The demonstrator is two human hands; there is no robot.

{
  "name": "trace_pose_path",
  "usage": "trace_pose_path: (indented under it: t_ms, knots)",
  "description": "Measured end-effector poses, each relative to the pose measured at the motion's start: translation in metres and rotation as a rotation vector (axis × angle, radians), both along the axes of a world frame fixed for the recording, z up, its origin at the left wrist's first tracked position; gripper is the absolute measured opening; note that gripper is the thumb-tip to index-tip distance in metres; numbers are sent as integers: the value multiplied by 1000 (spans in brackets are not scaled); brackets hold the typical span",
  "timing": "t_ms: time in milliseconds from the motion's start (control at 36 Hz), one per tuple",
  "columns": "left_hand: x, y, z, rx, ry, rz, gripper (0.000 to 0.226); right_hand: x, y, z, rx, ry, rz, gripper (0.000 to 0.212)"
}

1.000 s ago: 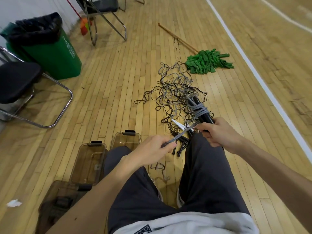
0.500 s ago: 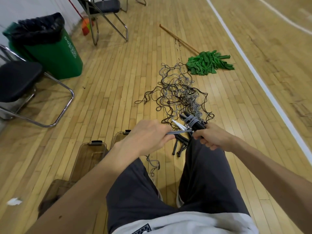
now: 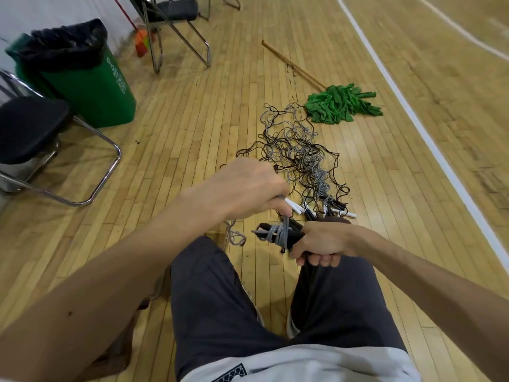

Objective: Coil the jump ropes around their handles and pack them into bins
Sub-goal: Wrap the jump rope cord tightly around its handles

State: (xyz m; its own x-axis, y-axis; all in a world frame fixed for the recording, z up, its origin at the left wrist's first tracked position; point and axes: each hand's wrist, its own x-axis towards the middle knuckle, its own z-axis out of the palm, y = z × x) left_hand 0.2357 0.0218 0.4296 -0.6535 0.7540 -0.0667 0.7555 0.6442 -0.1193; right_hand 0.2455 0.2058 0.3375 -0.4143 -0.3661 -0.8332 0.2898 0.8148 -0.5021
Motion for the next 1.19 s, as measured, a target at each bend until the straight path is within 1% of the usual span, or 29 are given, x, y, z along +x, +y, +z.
trace_pose_path:
  t_ms: [111,194,222,333,472,528,639,722,861,917,1000,1056,1111,1167,1194]
  knots:
    - [-11,-4,5,58,-110,46,38,9,-6,9,-4,9,69,21]
    - [-19,-8,3,108,-216,109,48,15,-9,13,11,22,129,20]
    - [-21,-9,1,133,-268,134,48,17,-10,15,15,15,154,18]
    - [-26,-13,-3,232,-518,190,35,25,-15,21,16,-21,231,14]
    - [-27,-17,-10,301,-703,227,24,35,-18,31,-28,-11,303,12]
    - [-28,-21,-16,346,-776,248,25,39,-18,36,-56,-1,316,12]
    - [-24,-27,-25,446,-940,287,39,47,-18,46,-132,65,343,13]
    - [-20,-28,-31,515,-1027,333,33,52,-20,53,-206,118,349,19]
    - [-14,-33,-46,700,-1194,410,10,50,-18,65,-356,192,260,31]
    - [-11,-34,-52,760,-1208,457,11,47,-15,68,-416,198,203,31]
    - [-5,-36,-61,776,-1208,477,12,42,-12,69,-503,180,97,24]
    - [-2,-41,-67,859,-1180,568,17,38,-10,68,-547,154,14,20]
    - [7,-42,-69,874,-1168,631,23,34,-7,68,-581,134,-72,19]
    - [11,-41,-71,898,-1214,608,19,29,-4,66,-601,127,-155,20]
    - [13,-38,-72,926,-1214,596,21,27,-3,65,-605,127,-186,20]
